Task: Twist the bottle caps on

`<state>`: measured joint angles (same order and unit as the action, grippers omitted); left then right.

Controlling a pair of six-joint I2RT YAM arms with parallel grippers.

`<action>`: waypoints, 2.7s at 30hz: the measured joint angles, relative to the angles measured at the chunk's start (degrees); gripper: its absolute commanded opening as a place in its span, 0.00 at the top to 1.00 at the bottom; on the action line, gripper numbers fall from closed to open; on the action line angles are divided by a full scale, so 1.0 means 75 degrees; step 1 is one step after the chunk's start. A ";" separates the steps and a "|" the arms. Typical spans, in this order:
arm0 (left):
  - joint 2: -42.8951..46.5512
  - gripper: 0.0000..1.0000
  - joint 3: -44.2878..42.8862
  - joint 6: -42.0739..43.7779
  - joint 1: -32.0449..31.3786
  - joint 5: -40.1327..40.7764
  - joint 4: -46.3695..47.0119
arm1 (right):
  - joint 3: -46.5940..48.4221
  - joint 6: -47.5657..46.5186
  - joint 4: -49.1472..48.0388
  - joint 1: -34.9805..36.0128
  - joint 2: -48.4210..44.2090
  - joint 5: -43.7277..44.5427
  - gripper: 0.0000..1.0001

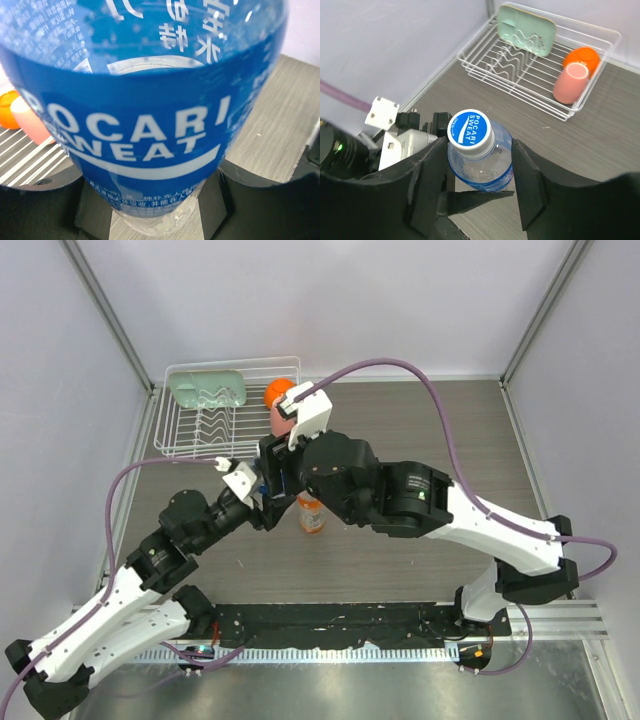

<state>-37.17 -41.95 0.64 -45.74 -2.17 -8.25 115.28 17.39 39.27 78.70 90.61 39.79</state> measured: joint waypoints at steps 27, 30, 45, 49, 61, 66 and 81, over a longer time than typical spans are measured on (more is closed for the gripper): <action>-0.0411 1.00 -0.0539 0.0393 0.0009 -0.9387 -0.1454 | -0.1052 -0.2815 0.0358 0.0026 -0.1906 -0.7676 0.39; -0.0443 1.00 -0.0539 0.0408 0.0009 -0.9594 -0.1460 | -0.1131 -0.2891 0.0364 0.0015 -0.1862 -0.7871 0.42; -0.0425 1.00 -0.0542 0.0536 0.0009 -0.9649 -0.1457 | -0.1352 -0.2868 -0.0093 -0.0198 -0.1883 -0.8163 0.82; -0.0391 1.00 -0.0542 0.0609 0.0009 -0.9323 -0.1451 | -0.1396 -0.2792 -0.0122 -0.0274 -0.1894 -0.8119 0.99; -0.0210 1.00 -0.0484 0.0248 0.0017 -0.4150 -0.0519 | -0.1291 -0.2107 -0.0192 -0.0434 -0.1751 -0.4220 0.99; -0.0172 1.00 -0.0163 0.0233 0.0079 -0.2477 -0.0364 | -0.1046 -0.1580 -0.0099 -0.0446 -0.1218 -0.2687 0.99; -0.0181 1.00 0.0058 0.0848 0.0029 0.0382 -0.0434 | -0.1003 -0.0006 -0.0376 -0.0350 -0.0548 -0.0577 0.76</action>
<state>-38.52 -41.52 7.01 -45.52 0.69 -11.51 107.77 17.34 36.45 76.07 86.50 35.46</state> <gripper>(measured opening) 0.600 0.377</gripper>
